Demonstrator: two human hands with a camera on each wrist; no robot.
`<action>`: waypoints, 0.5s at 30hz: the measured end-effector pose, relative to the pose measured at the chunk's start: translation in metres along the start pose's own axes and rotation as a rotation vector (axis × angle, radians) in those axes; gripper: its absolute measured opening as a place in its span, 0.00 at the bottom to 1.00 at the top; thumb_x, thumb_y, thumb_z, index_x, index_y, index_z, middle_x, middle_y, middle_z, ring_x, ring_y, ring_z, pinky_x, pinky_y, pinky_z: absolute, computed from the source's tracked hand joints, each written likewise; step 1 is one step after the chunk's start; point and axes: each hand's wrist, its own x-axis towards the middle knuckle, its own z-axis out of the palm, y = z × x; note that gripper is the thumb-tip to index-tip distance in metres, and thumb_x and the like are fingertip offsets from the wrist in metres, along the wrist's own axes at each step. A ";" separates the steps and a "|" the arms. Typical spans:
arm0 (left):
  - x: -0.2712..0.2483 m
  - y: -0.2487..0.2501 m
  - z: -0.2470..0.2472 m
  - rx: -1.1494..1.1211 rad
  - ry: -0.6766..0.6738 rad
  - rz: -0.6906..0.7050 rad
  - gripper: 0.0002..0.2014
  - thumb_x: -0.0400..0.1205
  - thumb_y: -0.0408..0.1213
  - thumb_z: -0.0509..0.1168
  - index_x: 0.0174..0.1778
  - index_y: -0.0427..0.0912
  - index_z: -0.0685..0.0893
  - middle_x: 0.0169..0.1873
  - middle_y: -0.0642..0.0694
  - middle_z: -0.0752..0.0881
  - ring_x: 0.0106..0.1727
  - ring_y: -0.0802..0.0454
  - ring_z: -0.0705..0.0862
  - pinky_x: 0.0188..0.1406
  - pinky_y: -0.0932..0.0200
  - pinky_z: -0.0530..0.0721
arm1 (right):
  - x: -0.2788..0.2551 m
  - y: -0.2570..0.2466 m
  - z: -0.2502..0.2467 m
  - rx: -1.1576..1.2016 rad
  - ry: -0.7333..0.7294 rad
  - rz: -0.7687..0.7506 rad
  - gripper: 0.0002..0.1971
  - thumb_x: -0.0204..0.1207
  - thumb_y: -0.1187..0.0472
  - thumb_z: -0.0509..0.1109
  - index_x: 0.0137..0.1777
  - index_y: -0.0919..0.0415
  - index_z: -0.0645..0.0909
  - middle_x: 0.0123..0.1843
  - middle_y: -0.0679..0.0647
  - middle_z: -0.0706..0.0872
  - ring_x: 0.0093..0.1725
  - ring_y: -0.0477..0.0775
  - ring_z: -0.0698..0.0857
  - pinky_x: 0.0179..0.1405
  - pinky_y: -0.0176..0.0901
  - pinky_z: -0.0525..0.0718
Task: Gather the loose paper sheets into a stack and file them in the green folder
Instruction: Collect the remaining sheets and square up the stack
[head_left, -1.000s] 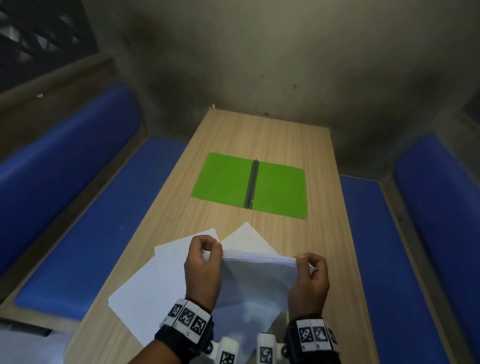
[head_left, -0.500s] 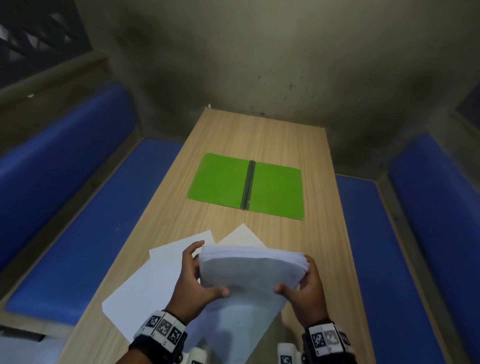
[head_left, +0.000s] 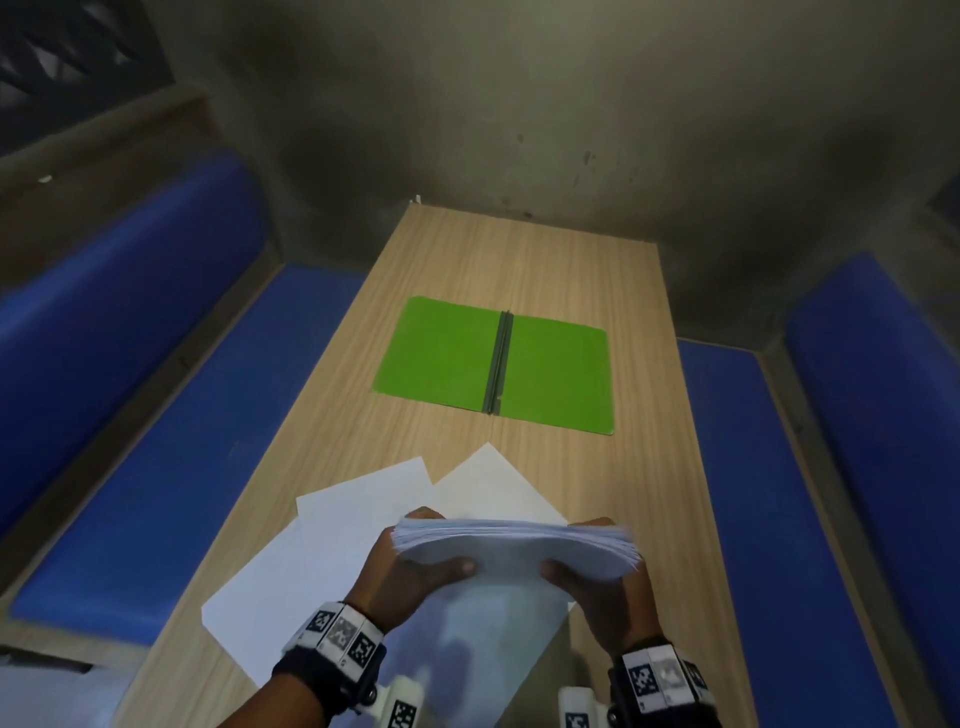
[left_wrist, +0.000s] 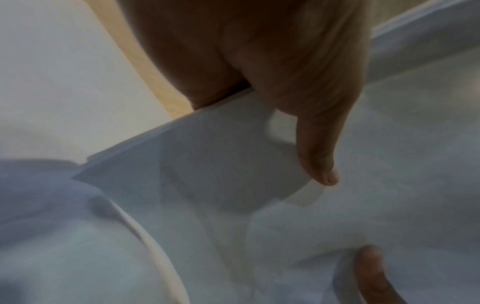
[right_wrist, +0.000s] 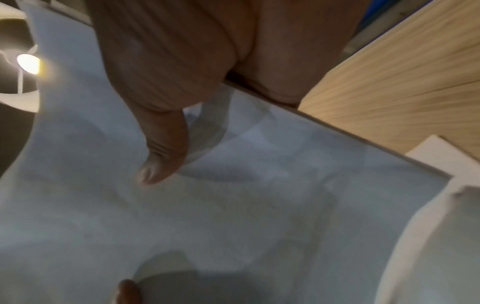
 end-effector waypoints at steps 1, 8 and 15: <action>0.000 -0.007 0.000 0.017 0.005 -0.012 0.16 0.65 0.49 0.88 0.45 0.64 0.92 0.44 0.69 0.93 0.46 0.69 0.90 0.47 0.69 0.88 | 0.000 0.005 0.003 0.012 -0.027 0.081 0.22 0.59 0.55 0.87 0.53 0.54 0.85 0.44 0.46 0.89 0.42 0.34 0.88 0.49 0.37 0.88; 0.004 -0.017 0.006 -0.018 0.054 -0.088 0.25 0.62 0.55 0.87 0.53 0.54 0.93 0.51 0.58 0.96 0.52 0.63 0.93 0.48 0.71 0.88 | -0.001 0.021 0.011 0.049 0.055 0.173 0.38 0.45 0.31 0.83 0.55 0.50 0.87 0.54 0.48 0.91 0.54 0.50 0.89 0.57 0.53 0.85; 0.008 -0.023 0.012 -0.044 0.061 -0.159 0.22 0.63 0.53 0.86 0.50 0.55 0.90 0.46 0.67 0.94 0.47 0.65 0.92 0.42 0.67 0.88 | 0.001 0.042 0.020 0.066 0.047 0.259 0.35 0.46 0.29 0.81 0.50 0.50 0.84 0.47 0.46 0.88 0.43 0.35 0.86 0.53 0.52 0.87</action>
